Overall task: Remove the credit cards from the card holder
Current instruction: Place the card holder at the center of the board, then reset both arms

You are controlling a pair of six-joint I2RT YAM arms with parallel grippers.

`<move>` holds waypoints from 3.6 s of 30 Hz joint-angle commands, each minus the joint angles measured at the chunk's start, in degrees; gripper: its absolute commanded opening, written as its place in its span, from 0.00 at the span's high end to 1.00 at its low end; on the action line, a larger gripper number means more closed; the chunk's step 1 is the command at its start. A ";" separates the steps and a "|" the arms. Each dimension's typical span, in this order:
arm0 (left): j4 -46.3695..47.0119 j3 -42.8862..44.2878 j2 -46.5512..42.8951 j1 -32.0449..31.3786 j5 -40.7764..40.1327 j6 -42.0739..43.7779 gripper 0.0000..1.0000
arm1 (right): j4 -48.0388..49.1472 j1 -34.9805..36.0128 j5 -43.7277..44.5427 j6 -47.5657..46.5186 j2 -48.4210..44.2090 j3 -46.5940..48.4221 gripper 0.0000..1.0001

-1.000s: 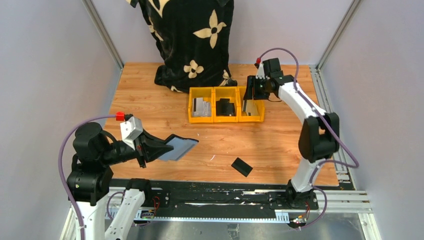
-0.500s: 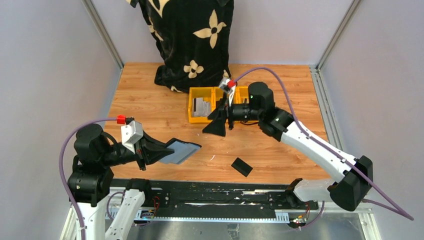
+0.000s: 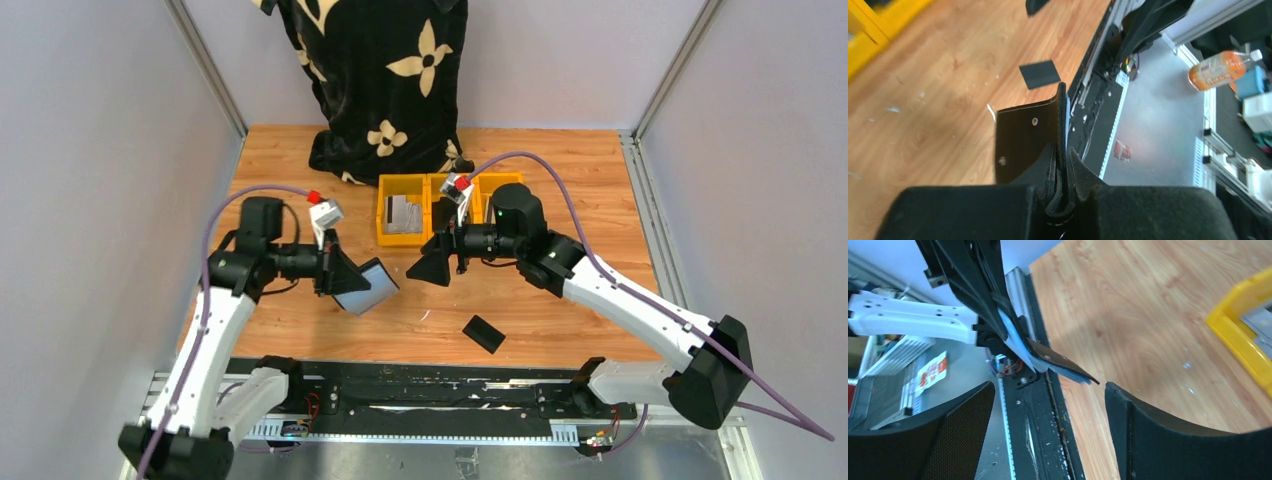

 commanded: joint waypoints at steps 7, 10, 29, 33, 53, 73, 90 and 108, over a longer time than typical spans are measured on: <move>0.59 7.24 26.06 -22.43 -22.87 6.46 1.00 | -5.03 -10.80 15.21 6.13 -8.89 -8.44 0.15; 0.58 7.53 31.68 -23.95 -26.37 11.11 1.00 | -5.08 -15.89 15.34 7.72 -11.37 -11.50 0.15; 11.33 -4.17 27.11 -24.06 -39.21 37.58 0.36 | -14.19 -26.20 36.19 0.71 -18.73 -15.56 0.12; 15.26 -4.48 22.59 -16.32 -36.19 30.40 0.01 | -13.43 -26.48 55.52 -1.94 -23.47 -19.78 0.11; 85.24 -35.05 20.41 8.54 -48.43 -2.24 0.00 | 34.34 -40.68 87.50 -10.42 -14.43 -47.71 0.00; 114.62 -44.77 32.13 8.07 -57.74 -5.91 0.00 | 54.41 -44.85 53.34 -19.88 4.94 -48.11 0.00; 114.89 -45.49 31.64 7.95 -61.64 -7.31 0.00 | 59.18 -42.84 57.00 -22.93 9.88 -47.68 0.00; 112.01 -44.06 31.51 6.42 -63.80 -5.64 0.00 | 58.99 -42.84 57.13 -23.02 9.86 -47.60 0.00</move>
